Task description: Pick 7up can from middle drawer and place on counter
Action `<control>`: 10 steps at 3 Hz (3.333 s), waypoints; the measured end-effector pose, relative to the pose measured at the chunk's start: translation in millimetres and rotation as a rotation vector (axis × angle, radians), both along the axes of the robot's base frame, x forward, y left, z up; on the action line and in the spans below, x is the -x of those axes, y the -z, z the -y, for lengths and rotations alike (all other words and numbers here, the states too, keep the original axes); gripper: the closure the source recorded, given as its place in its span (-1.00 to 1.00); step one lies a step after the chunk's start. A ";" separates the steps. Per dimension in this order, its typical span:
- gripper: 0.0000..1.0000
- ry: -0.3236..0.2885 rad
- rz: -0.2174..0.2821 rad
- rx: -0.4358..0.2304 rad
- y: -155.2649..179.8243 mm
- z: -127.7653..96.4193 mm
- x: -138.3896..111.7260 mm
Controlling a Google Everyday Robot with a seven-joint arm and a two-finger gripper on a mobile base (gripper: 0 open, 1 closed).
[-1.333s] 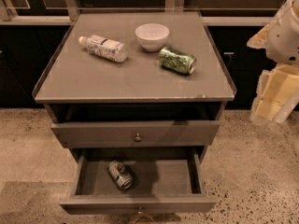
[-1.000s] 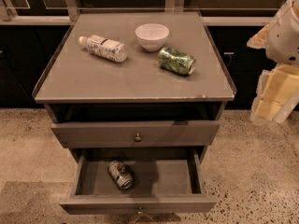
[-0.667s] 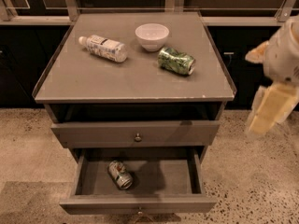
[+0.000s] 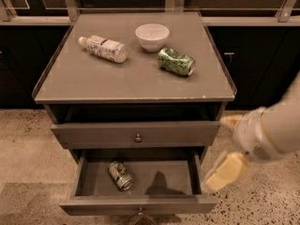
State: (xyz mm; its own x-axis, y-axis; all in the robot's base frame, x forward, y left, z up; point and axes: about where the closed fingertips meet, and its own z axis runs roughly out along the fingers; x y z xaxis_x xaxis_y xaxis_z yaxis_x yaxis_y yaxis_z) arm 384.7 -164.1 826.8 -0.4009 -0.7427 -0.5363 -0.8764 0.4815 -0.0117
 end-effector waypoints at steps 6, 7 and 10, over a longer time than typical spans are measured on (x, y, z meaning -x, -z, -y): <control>-1.00 0.204 -0.150 -0.255 178.0 -28.1 -5.5; -1.00 0.182 -0.157 -0.315 225.2 -67.3 -14.1; -1.00 0.175 -0.116 -0.323 284.3 -117.2 -39.4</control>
Offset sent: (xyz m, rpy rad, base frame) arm -0.0164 -0.0154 -0.0809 0.2019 0.0680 -0.1775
